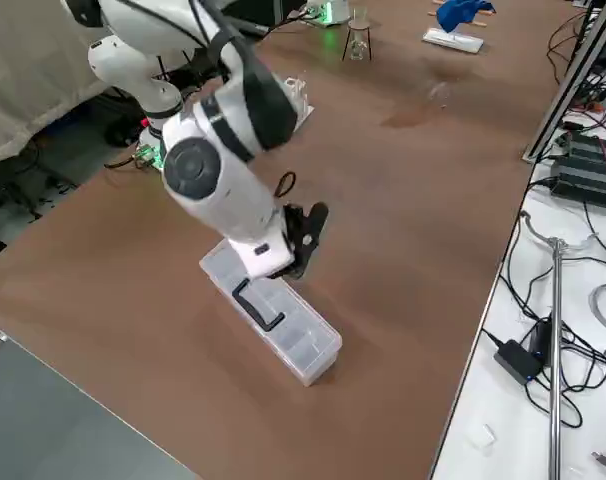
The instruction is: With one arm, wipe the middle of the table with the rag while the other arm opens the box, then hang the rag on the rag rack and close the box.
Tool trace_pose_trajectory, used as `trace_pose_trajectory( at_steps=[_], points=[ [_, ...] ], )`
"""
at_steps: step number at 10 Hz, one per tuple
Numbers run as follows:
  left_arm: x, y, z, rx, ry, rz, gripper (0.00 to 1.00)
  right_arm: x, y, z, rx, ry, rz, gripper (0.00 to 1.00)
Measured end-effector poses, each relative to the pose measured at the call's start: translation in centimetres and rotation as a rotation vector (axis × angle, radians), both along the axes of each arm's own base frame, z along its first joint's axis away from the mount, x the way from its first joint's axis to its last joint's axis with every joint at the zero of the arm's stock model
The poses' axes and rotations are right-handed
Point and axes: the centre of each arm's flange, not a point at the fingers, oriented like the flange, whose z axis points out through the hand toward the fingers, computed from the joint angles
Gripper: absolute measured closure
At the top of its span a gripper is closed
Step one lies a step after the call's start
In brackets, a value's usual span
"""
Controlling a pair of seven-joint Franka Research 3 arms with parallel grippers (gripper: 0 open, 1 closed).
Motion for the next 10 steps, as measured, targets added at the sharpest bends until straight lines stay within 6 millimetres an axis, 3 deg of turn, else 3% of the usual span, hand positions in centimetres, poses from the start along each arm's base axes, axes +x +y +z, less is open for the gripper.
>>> trace_pose_trajectory(
  at_steps=[3,4,6,10],
  points=[
    [0.0,0.1,0.0,0.0,0.0,0.001,0.0,1.4,7.5,7.1,-0.139,0.096,-0.03,0.09],
    [0.0,0.1,0.0,0.0,0.0,0.002,0.0,2.2,11.2,9.4,-0.201,0.105,-0.052,0.02],
    [0.0,0.2,0.0,0.0,0.0,0.003,0.0,2.6,17.7,12.8,-0.247,0.113,-0.061,0.01],
    [0.0,0.3,0.0,0.0,0.0,0.004,0.0,2.0,23.4,16.2,-0.318,0.095,-0.11,0.01]
  ],
)
